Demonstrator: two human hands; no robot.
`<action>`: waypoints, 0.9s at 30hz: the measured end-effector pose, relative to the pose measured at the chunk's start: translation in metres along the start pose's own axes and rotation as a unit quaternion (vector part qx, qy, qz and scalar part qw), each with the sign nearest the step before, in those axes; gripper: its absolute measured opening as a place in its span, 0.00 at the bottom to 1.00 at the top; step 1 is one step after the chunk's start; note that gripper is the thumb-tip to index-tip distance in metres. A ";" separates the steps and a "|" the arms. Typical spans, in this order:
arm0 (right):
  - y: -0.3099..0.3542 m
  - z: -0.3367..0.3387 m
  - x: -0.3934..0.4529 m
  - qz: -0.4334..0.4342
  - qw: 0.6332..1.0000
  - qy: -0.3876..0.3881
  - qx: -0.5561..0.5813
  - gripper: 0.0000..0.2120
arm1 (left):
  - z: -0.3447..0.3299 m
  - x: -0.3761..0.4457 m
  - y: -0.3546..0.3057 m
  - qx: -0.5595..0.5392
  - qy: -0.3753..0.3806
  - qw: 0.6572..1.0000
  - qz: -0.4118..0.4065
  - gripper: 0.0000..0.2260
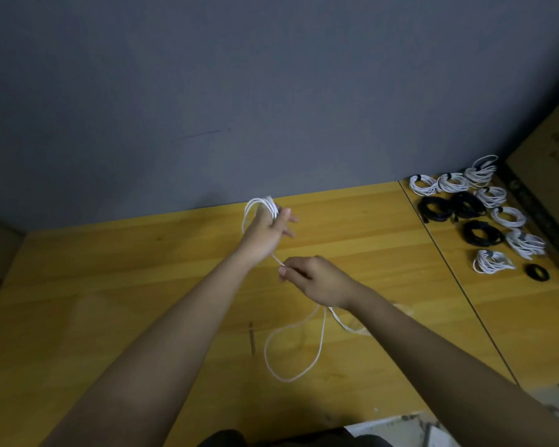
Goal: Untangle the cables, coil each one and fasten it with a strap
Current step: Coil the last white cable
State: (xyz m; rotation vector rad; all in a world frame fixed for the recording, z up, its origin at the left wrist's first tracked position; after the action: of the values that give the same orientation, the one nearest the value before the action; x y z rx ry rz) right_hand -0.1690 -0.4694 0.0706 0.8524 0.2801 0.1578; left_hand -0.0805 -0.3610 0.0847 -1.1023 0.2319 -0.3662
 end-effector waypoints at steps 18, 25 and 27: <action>-0.024 -0.027 0.002 -0.021 1.000 0.003 0.023 0.12 | 0.010 -0.032 -0.054 -0.240 -0.006 0.969 -0.062 0.17; 0.003 0.012 -0.023 0.171 0.967 -0.122 -0.148 0.14 | 0.003 -0.036 -0.003 0.185 0.154 0.970 0.035 0.30; -0.005 0.039 -0.015 0.201 0.939 -0.188 -0.206 0.15 | 0.000 -0.050 -0.009 0.131 0.191 0.973 0.014 0.31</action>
State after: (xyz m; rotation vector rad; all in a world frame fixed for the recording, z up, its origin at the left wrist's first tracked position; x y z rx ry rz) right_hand -0.1715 -0.5046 0.0945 0.4970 -0.2877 0.4141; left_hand -0.1279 -0.3448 0.0931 -0.7616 0.5242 -0.5678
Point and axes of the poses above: each hand's wrist, its own x-axis towards the middle knuckle, its own z-axis out of the back of the hand, y = z × x, the point moved 3 cm from there along x, towards the middle knuckle, and after that the axes turned 6 degrees about -z, right-handed, at the moved point
